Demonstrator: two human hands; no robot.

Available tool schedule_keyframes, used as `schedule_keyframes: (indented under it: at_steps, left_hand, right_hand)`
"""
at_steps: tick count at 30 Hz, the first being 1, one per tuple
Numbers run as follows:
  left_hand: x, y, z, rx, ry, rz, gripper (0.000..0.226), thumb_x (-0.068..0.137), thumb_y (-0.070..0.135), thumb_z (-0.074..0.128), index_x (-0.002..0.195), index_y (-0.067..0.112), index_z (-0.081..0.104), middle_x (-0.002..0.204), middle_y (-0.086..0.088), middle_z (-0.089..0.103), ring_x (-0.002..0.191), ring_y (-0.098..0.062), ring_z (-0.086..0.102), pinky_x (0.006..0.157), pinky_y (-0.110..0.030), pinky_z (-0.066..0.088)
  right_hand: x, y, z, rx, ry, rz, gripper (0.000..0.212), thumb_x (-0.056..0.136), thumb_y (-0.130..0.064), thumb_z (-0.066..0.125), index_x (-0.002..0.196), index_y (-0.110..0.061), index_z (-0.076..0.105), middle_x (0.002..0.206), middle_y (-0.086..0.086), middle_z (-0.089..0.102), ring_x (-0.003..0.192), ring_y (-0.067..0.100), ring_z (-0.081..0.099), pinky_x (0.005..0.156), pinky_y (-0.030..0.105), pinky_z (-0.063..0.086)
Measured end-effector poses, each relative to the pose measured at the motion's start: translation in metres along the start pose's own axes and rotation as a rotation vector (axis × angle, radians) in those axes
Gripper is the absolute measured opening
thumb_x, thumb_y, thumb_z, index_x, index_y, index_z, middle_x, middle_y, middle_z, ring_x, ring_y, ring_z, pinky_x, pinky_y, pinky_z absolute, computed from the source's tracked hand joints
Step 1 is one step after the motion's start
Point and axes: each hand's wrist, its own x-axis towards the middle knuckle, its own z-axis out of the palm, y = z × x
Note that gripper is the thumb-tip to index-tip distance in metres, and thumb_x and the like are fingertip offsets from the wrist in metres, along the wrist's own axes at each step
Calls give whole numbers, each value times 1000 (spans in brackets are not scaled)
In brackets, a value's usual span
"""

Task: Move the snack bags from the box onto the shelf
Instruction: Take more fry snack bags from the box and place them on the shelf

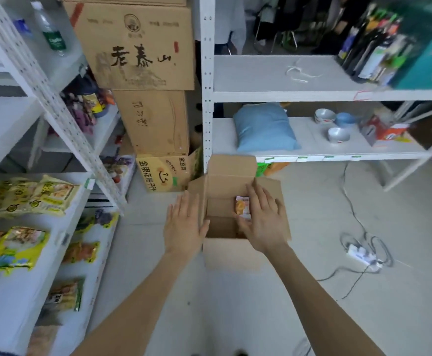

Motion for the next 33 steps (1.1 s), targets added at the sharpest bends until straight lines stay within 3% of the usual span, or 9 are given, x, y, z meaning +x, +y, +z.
schedule_keyframes:
  at_steps: [3,6,10,21,26,33]
  left_hand:
    - [1,34,22,-13,-49,51,69,93,43,57,149,10,36,154,-16,36,145,-34,28,116,-48,24]
    - [4,60,45,-43,-63,76,66,90,41,61,144,8,43,151,-18,40,142,-36,34,113,-49,29]
    - [13,83,78,-94,-66,51,66,96,44,52,151,13,32,158,-15,28,148,-32,22,119,-45,20]
    - [66,76,195,-104,-90,5,65,95,48,52,149,17,34,156,-9,35,147,-29,24,117,-42,26]
    - [101,53,259,-108,-150,17,66,94,47,54,149,16,35,157,-10,32,147,-30,26,117,-41,26]
    - [161,14,346,-87,-192,59,67,96,50,48,152,17,29,159,-9,28,148,-27,21,120,-38,20]
  right_hand:
    - [-21,43,2,-32,3,96,78,89,-64,29,149,-15,31,150,10,42,138,29,39,107,52,35]
    - [-35,82,9,-55,-40,168,81,88,-67,22,152,-17,27,154,10,36,141,28,34,110,49,30]
    - [-40,124,29,-69,-64,222,85,86,-70,13,153,-18,23,156,11,31,142,27,33,112,48,28]
    - [-3,182,147,-17,-158,256,92,79,-74,0,155,-22,5,162,6,15,147,23,21,116,42,21]
    - [26,186,215,29,-232,274,80,94,-66,27,155,-22,0,163,5,9,148,22,16,118,37,17]
    - [73,192,318,97,-253,374,81,93,-65,34,155,-23,4,162,3,12,147,22,19,116,37,23]
